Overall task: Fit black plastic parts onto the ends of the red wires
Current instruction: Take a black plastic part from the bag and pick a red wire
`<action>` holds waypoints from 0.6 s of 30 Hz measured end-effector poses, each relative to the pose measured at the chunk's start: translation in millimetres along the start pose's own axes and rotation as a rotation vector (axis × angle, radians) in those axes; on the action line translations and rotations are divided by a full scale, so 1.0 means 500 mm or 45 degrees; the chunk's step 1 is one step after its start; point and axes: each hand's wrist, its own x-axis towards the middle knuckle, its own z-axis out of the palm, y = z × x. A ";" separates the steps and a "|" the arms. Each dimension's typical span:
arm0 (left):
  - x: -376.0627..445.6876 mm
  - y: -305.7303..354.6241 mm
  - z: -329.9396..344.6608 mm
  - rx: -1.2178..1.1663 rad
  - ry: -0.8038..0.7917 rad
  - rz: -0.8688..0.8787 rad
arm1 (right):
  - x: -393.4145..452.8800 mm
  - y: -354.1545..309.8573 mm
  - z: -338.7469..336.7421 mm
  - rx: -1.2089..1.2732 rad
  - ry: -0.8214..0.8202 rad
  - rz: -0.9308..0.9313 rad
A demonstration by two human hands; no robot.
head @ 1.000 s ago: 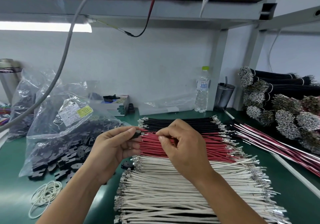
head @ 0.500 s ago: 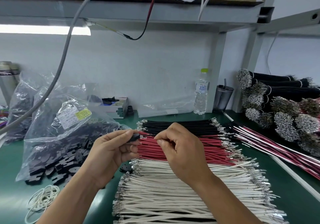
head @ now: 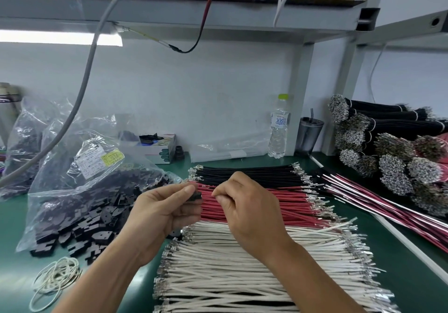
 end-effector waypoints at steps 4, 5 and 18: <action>-0.012 0.012 0.003 0.402 0.012 0.294 | 0.002 0.015 0.003 0.126 -0.050 0.124; -0.013 0.015 0.002 0.451 0.024 0.309 | 0.000 0.018 0.002 0.143 -0.077 0.126; -0.010 0.008 -0.007 0.577 -0.011 0.229 | -0.001 0.014 -0.024 -0.126 -0.044 -0.062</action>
